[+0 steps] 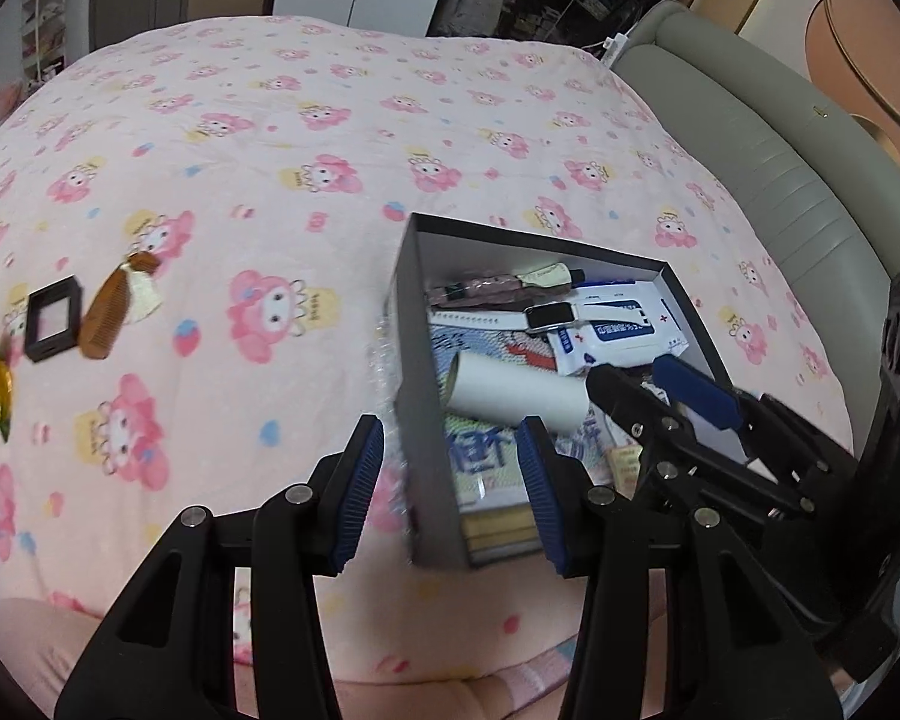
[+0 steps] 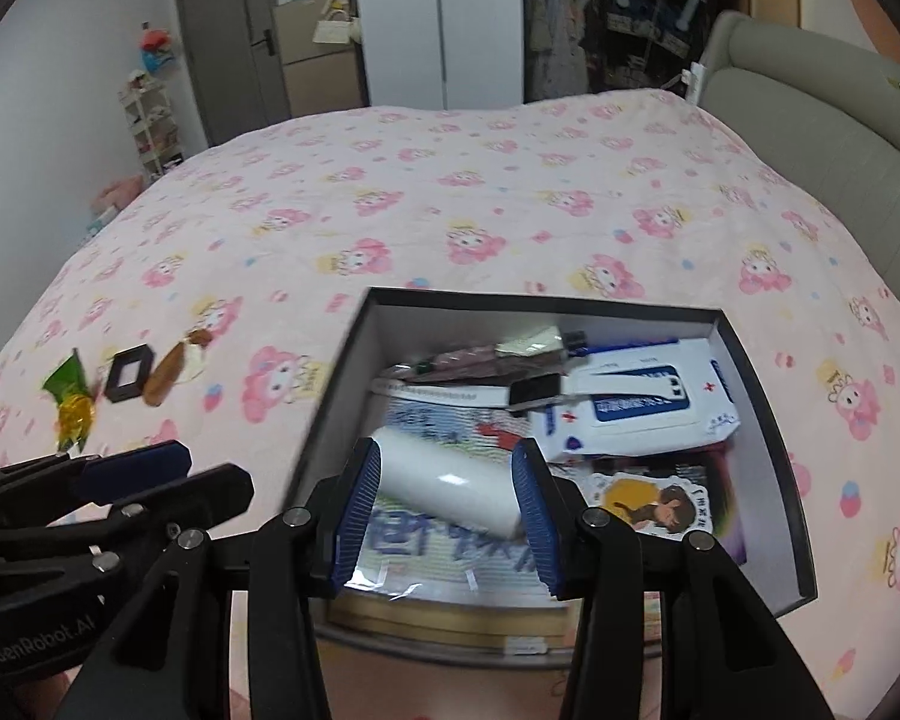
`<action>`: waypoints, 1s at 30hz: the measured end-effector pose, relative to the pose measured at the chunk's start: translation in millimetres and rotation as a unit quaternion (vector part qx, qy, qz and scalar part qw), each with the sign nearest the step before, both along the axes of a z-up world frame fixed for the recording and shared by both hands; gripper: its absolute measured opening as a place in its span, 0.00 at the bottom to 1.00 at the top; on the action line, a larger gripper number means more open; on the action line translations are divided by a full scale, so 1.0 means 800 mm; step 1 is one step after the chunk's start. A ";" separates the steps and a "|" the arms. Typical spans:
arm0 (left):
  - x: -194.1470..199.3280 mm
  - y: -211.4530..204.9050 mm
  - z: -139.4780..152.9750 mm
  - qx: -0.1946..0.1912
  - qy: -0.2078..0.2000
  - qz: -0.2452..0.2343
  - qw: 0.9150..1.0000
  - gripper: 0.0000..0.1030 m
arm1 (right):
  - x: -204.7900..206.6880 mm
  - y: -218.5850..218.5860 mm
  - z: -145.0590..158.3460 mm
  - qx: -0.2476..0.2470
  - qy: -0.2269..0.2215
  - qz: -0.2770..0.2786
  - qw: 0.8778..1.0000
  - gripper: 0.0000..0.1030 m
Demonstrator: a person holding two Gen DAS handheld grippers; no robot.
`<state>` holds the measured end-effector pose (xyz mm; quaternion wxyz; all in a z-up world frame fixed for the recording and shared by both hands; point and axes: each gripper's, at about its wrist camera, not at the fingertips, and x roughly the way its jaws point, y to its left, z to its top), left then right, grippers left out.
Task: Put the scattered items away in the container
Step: 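Withdraw the left tool from the box toward the wooden comb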
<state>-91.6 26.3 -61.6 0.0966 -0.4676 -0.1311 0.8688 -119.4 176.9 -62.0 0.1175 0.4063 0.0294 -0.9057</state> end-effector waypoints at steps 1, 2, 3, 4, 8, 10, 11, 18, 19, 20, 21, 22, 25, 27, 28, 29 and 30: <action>0.005 -0.005 0.002 0.000 0.002 0.002 1.000 0.45 | 0.005 -0.005 0.003 0.001 0.004 0.004 1.000 0.40; 0.010 -0.010 0.003 -0.002 0.003 0.005 1.000 0.45 | 0.010 -0.011 0.006 0.002 0.009 0.006 1.000 0.40; 0.015 -0.015 0.006 -0.004 0.005 0.008 1.000 0.45 | 0.015 -0.016 0.008 0.003 0.013 0.009 1.000 0.40; 0.020 -0.020 0.008 -0.008 0.008 0.012 1.000 0.45 | 0.018 -0.021 0.009 0.001 0.015 0.011 1.000 0.40; 0.041 -0.043 0.018 -0.017 0.020 0.028 0.999 0.45 | 0.031 -0.044 0.014 -0.012 0.015 0.025 0.999 0.40; 0.050 -0.054 0.022 -0.025 0.026 0.036 0.999 0.45 | 0.037 -0.056 0.016 -0.014 0.017 0.032 0.999 0.40; 0.055 -0.059 0.024 -0.029 0.029 0.040 0.998 0.45 | 0.040 -0.062 0.017 -0.014 0.018 0.035 0.999 0.40; 0.077 -0.106 0.030 -0.032 0.039 0.064 0.997 0.45 | 0.053 -0.108 0.023 -0.015 0.023 0.058 0.998 0.40; 0.079 -0.115 0.030 -0.032 0.040 0.069 0.996 0.45 | 0.055 -0.115 0.024 -0.015 0.024 0.061 0.998 0.40; 0.082 -0.124 0.030 -0.031 0.040 0.073 0.996 0.45 | 0.056 -0.124 0.024 -0.016 0.023 0.066 0.997 0.40; 0.084 -0.133 0.029 -0.030 0.041 0.078 0.996 0.45 | 0.056 -0.133 0.024 -0.016 0.023 0.070 0.997 0.40; 0.085 -0.140 0.028 -0.029 0.041 0.082 0.995 0.45 | 0.056 -0.141 0.023 -0.016 0.023 0.074 0.997 0.40; 0.090 -0.163 0.024 -0.028 0.044 0.094 0.994 0.45 | 0.056 -0.166 0.021 -0.008 0.023 0.086 0.996 0.40; 0.091 -0.180 0.019 -0.017 0.043 0.104 0.994 0.45 | 0.056 -0.181 0.019 -0.001 0.022 0.094 0.995 0.40; 0.091 -0.187 0.016 -0.011 0.042 0.108 0.993 0.45 | 0.055 -0.189 0.018 0.002 0.022 0.098 0.995 0.40; 0.091 -0.195 0.014 -0.005 0.040 0.113 0.993 0.45 | 0.054 -0.196 0.016 0.006 0.022 0.102 0.995 0.40; 0.089 -0.202 0.011 -0.001 0.039 0.118 0.992 0.45 | 0.052 -0.204 0.014 0.011 0.021 0.107 0.994 0.40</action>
